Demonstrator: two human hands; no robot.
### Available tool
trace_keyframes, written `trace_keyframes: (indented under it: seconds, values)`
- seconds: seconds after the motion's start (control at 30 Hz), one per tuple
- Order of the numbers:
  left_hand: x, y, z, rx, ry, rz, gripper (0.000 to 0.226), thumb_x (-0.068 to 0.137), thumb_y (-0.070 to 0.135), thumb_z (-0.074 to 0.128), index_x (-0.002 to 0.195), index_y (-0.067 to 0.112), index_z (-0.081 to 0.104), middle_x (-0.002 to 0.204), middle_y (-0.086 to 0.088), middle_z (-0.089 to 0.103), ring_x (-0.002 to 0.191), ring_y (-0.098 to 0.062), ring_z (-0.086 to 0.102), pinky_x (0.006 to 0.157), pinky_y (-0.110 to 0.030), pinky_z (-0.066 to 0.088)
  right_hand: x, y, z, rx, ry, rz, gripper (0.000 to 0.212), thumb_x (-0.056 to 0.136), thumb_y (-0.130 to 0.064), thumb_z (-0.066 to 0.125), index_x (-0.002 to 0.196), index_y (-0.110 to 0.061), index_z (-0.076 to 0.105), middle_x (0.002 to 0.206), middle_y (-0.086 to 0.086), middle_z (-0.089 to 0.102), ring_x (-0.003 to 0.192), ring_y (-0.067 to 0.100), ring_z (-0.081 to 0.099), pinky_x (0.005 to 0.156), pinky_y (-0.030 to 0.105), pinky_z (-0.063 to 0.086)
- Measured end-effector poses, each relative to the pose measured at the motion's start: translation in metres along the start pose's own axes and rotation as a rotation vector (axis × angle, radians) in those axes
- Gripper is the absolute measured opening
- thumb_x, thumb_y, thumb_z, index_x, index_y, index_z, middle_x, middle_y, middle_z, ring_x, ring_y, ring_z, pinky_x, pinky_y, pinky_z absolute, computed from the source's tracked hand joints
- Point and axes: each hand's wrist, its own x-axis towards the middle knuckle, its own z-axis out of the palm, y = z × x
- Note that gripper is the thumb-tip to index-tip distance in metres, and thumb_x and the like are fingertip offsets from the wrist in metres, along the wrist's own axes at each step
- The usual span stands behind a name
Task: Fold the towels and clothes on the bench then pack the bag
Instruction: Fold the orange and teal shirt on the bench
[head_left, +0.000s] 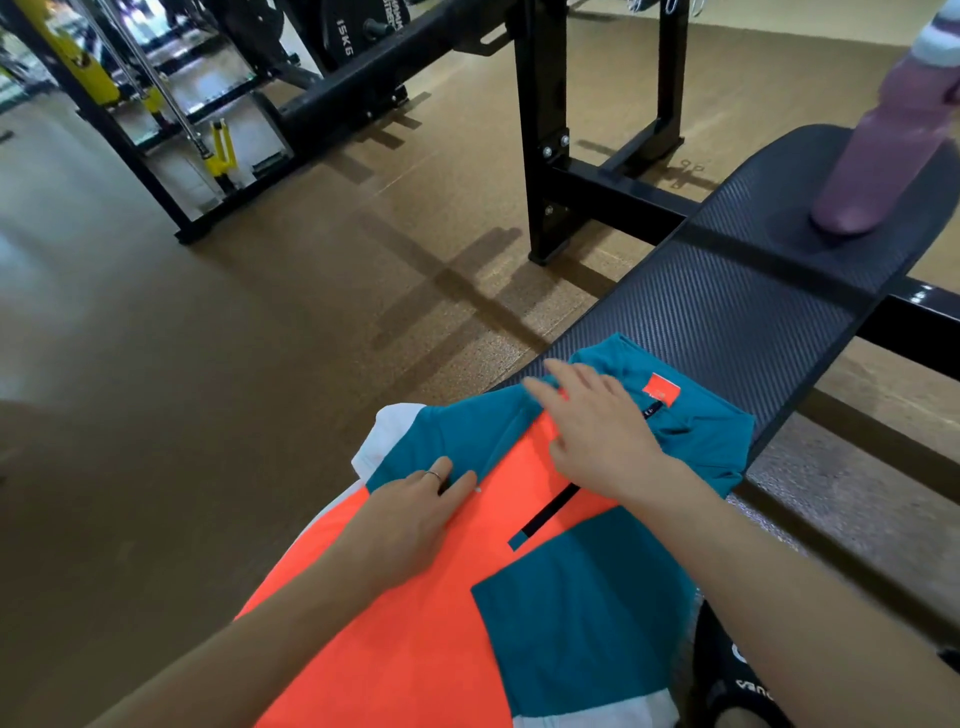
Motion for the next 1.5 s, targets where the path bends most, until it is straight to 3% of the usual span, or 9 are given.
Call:
trace_keyframes:
  seconds: [0.1,0.23,0.47,0.67,0.83,1.0,1.2,1.37,1.5]
  values:
    - [-0.010,0.007,0.003,0.006,0.039,0.023,0.054,0.076,0.019,0.047,0.129,0.015,0.056,0.098,-0.005,0.053,0.059,-0.019,0.054,0.047,-0.029,0.040,-0.008,-0.011,0.014,-0.030,-0.168,-0.124,0.071,0.091,-0.028,0.046,0.157,-0.034,0.020,0.167,0.004,0.013,0.152,0.027,0.014,0.122,0.048,0.012]
    - [-0.018,0.008,0.002,0.003,0.053,0.019,0.057,0.078,0.022,0.037,0.128,0.014,0.062,0.099,-0.005,0.056,0.062,-0.019,0.056,0.049,-0.028,0.045,-0.009,-0.015,0.017,-0.109,-0.224,-0.094,0.066,0.096,-0.034,0.041,0.158,-0.031,0.019,0.167,0.007,0.013,0.153,0.028,0.011,0.123,0.050,0.008]
    - [-0.018,0.001,-0.015,-0.153,0.071,0.126,0.034,0.090,0.018,0.040,0.112,0.010,0.064,0.093,-0.005,0.054,0.066,-0.022,0.056,0.056,-0.035,0.051,-0.009,-0.036,0.023,-0.009,0.005,-0.342,0.048,0.081,-0.015,0.059,0.127,-0.030,0.055,0.133,0.001,0.053,0.117,0.027,0.051,0.097,0.042,0.044]
    - [-0.008,0.006,-0.041,-0.222,0.164,0.157,0.035,0.088,0.019,0.045,0.115,0.009,0.066,0.093,-0.003,0.060,0.077,-0.019,0.055,0.069,-0.030,0.045,-0.010,-0.056,0.024,0.111,0.005,-0.334,0.010,0.091,-0.013,0.053,0.098,-0.020,0.055,0.095,0.003,0.054,0.076,0.028,0.061,0.056,0.040,0.038]
    - [-0.015,-0.018,-0.023,-0.182,0.051,-0.025,0.030,0.079,0.032,0.060,0.106,0.018,0.063,0.093,0.000,0.056,0.078,-0.022,0.055,0.069,-0.039,0.049,-0.010,-0.058,0.019,0.174,-0.024,-0.243,0.009,0.095,-0.012,0.045,0.100,-0.019,0.048,0.093,0.004,0.056,0.085,0.031,0.063,0.063,0.042,0.044]
    - [-0.030,-0.023,-0.023,-0.331,0.064,0.081,0.007,0.088,0.022,0.053,0.086,0.016,0.055,0.090,0.001,0.052,0.078,-0.021,0.049,0.071,-0.039,0.046,-0.012,-0.054,0.022,0.136,-0.022,-0.223,0.007,0.097,-0.016,0.043,0.097,-0.018,0.050,0.092,0.005,0.058,0.089,0.030,0.061,0.071,0.045,0.049]
    - [-0.010,-0.056,-0.004,-0.877,0.027,-0.854,0.040,0.099,0.041,0.056,0.133,0.023,0.047,0.116,0.002,0.056,0.109,-0.016,0.055,0.090,-0.031,0.043,-0.018,-0.057,0.026,0.080,0.042,-0.253,0.009,0.091,-0.019,0.059,0.084,-0.015,0.061,0.082,0.004,0.057,0.078,0.026,0.060,0.060,0.039,0.049]
    - [0.012,-0.072,-0.006,-0.901,0.081,-0.827,0.017,0.094,0.032,0.066,0.106,0.023,0.057,0.092,0.007,0.064,0.086,-0.010,0.059,0.069,-0.020,0.042,-0.019,-0.062,0.026,-0.045,-0.016,-0.227,0.033,0.053,-0.017,0.089,0.065,-0.020,0.058,0.067,-0.001,0.051,0.054,0.020,0.053,0.044,0.030,0.034]
    - [0.028,-0.073,-0.010,-0.842,0.013,-0.790,0.019,0.096,0.030,0.062,0.082,0.022,0.052,0.074,0.006,0.051,0.068,-0.013,0.046,0.058,-0.028,0.035,-0.023,-0.069,0.031,0.011,-0.046,-0.313,0.029,0.081,-0.004,0.062,0.104,-0.019,0.053,0.096,0.005,0.049,0.070,0.028,0.058,0.053,0.038,0.030]
